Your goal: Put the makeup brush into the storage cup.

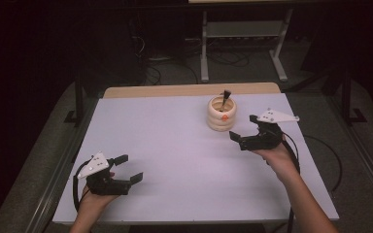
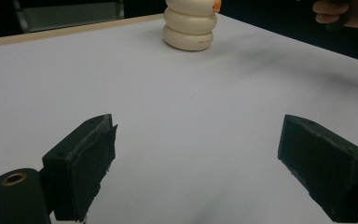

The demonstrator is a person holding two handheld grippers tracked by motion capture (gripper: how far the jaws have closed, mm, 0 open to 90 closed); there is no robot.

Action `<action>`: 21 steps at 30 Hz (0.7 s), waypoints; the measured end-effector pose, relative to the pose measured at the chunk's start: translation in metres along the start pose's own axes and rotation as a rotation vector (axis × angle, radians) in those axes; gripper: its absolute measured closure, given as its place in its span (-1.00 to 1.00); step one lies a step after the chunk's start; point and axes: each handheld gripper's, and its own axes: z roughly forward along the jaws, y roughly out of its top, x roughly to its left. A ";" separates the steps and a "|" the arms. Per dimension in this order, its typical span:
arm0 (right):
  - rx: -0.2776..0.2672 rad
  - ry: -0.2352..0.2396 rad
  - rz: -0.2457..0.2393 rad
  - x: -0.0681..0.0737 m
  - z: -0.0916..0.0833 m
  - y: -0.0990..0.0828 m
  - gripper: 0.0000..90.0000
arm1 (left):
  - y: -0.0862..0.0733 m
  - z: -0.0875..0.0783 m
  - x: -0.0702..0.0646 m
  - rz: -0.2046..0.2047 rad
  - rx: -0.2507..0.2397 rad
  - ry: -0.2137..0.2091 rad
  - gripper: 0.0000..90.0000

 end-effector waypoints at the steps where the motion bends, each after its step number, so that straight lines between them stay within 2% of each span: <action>1: 0.001 0.006 0.008 0.001 -0.001 -0.001 -1.00 | 0.000 0.000 0.000 -0.001 -0.003 0.000 -0.77; 10: 0.008 0.011 -0.009 0.007 -0.010 -0.009 -1.00 | 0.000 0.000 -0.001 -0.003 -0.002 0.000 -0.77; 21: 0.000 0.016 0.001 0.014 -0.024 -0.023 -1.00 | -0.001 -0.001 0.000 0.000 0.002 0.001 -0.77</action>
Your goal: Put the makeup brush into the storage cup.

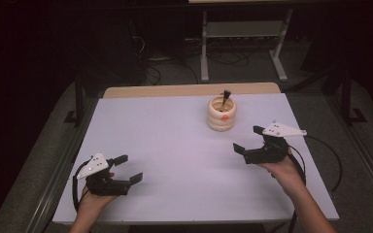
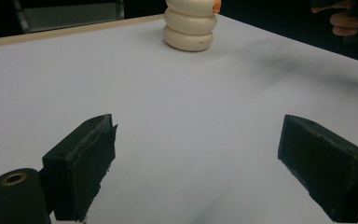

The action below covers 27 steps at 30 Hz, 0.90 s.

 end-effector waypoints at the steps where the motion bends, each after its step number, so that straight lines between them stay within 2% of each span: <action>1: 0.000 0.000 0.000 0.000 -0.001 -0.001 -1.00 | 0.000 0.000 0.000 -0.001 -0.001 0.000 -0.77; 11: -0.012 -0.006 0.009 0.001 -0.014 -0.013 -1.00 | -0.001 -0.001 0.000 0.000 0.003 0.002 -0.77; 16: -0.020 -0.001 0.023 0.006 -0.022 -0.020 -1.00 | -0.001 0.000 0.000 0.002 0.003 0.001 -0.77; 21: -0.029 0.000 0.016 0.010 -0.026 -0.028 -1.00 | -0.002 0.000 -0.002 0.000 0.000 -0.005 -0.77; 27: -0.012 0.001 0.015 0.015 -0.031 -0.039 -1.00 | -0.001 -0.001 -0.002 0.009 0.003 -0.003 -0.77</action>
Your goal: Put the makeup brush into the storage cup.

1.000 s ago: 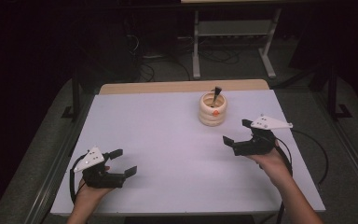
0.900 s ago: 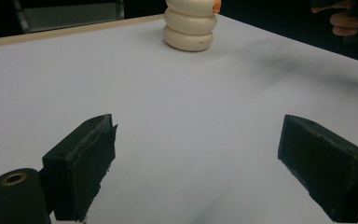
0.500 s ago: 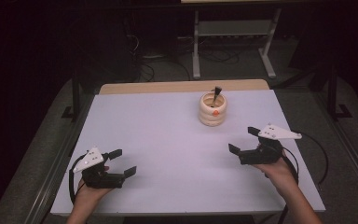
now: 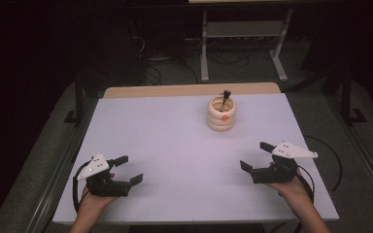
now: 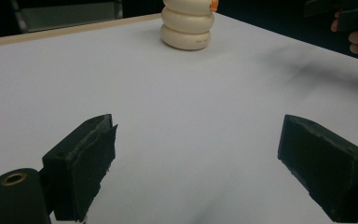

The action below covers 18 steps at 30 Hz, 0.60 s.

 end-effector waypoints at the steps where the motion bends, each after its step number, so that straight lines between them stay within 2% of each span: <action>1: 0.003 -0.001 0.003 0.000 -0.001 -0.001 -1.00 | 0.000 -0.001 0.000 -0.002 0.001 0.001 -0.77; 10: 0.012 -0.020 0.014 0.001 -0.010 -0.014 -1.00 | 0.001 -0.001 0.000 -0.006 -0.012 0.008 -0.77; 18: 0.059 -0.051 0.003 0.002 -0.015 -0.026 -1.00 | 0.001 -0.003 0.000 -0.004 -0.016 0.007 -0.77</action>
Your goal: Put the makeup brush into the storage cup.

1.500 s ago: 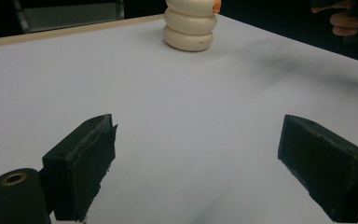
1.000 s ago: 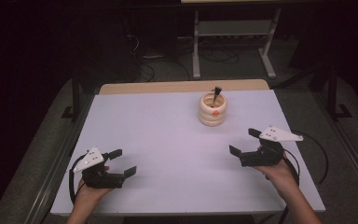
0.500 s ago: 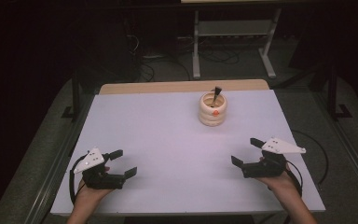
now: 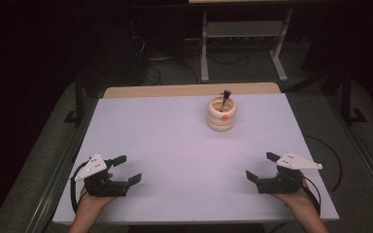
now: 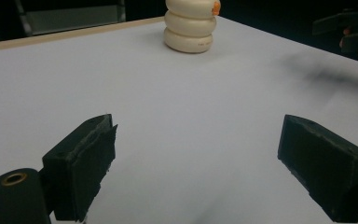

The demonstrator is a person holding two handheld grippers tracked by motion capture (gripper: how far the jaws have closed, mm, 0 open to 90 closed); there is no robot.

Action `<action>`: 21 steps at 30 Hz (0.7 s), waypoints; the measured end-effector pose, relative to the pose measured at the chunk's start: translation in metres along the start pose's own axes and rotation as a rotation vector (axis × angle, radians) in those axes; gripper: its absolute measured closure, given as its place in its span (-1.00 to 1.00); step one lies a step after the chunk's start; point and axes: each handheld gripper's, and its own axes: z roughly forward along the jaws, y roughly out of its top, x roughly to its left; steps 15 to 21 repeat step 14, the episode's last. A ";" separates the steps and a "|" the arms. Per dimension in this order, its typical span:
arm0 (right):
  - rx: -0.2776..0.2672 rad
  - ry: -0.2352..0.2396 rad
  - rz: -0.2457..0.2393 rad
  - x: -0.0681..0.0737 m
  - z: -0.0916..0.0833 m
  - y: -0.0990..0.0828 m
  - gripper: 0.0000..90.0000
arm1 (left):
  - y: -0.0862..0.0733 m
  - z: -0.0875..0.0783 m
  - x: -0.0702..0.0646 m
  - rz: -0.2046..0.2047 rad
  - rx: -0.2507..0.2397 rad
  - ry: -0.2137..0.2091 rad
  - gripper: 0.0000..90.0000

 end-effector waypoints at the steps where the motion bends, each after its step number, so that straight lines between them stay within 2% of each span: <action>1: 0.009 -0.004 -0.006 0.000 -0.001 -0.002 -1.00 | 0.000 0.001 0.000 0.003 0.004 -0.001 -0.77; 2: 0.025 -0.007 -0.011 0.000 -0.001 -0.004 -1.00 | -0.001 0.001 0.000 0.004 0.005 0.000 -0.77; 5: 0.026 -0.005 -0.009 -0.001 0.001 -0.004 -1.00 | -0.001 0.001 0.000 0.007 0.012 -0.004 -0.77; 9: 0.031 -0.003 -0.030 -0.002 0.003 -0.004 -1.00 | -0.002 0.002 0.000 0.004 0.013 -0.004 -0.77; 21: 0.027 0.002 -0.031 -0.003 0.004 -0.005 -1.00 | -0.002 0.003 0.000 0.011 0.023 -0.003 -0.77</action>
